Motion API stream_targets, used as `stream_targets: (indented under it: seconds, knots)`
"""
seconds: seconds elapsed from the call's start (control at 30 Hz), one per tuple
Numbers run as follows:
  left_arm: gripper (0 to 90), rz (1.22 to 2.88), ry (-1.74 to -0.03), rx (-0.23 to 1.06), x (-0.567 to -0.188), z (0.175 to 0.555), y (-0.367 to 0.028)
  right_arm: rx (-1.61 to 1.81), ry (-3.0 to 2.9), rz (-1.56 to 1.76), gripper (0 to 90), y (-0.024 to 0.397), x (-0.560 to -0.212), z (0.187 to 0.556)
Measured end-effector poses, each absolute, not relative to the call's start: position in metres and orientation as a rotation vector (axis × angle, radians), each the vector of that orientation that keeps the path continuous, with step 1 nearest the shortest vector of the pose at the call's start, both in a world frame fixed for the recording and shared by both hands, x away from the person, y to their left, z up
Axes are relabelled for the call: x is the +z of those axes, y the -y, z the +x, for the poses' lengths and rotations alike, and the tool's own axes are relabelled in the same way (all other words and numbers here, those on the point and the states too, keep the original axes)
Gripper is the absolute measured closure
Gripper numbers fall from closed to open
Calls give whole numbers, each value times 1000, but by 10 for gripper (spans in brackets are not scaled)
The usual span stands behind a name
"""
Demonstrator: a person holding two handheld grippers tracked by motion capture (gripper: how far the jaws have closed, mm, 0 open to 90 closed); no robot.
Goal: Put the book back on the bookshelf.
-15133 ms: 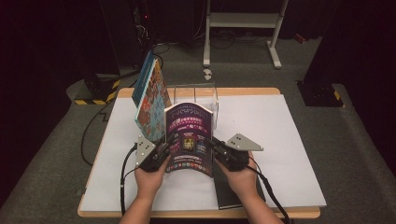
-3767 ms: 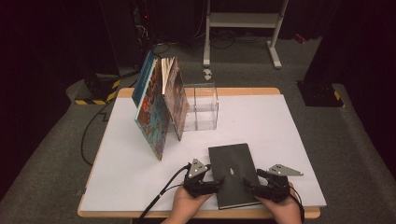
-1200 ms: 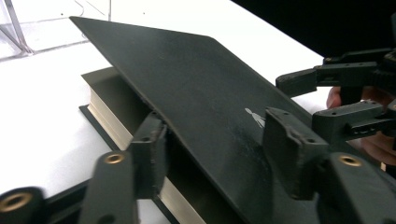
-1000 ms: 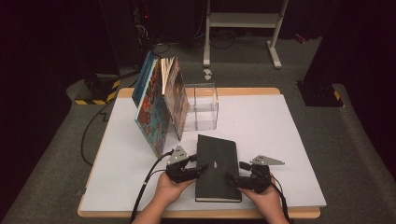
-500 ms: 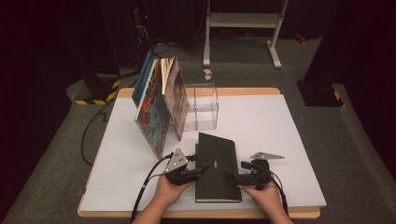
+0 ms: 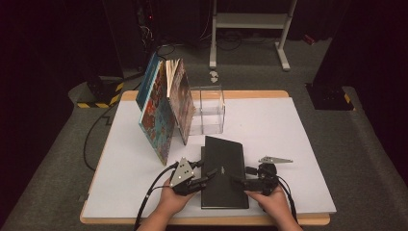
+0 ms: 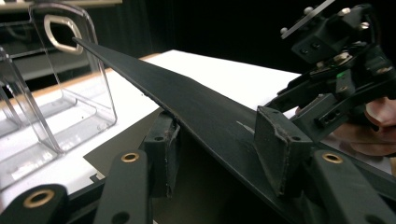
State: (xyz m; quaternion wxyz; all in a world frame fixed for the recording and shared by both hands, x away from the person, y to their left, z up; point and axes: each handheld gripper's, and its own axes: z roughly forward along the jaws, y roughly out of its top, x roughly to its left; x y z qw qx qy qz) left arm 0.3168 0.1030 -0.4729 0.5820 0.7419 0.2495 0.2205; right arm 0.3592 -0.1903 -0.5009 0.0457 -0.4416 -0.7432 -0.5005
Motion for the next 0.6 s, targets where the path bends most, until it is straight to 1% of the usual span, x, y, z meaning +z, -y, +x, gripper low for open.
stream_targets:
  seconds: [0.6]
  knots:
    - [515, 1697, -488, 590, -475, 307, -104, -1539, 2192, -1239, 0, 191, -504, 365]
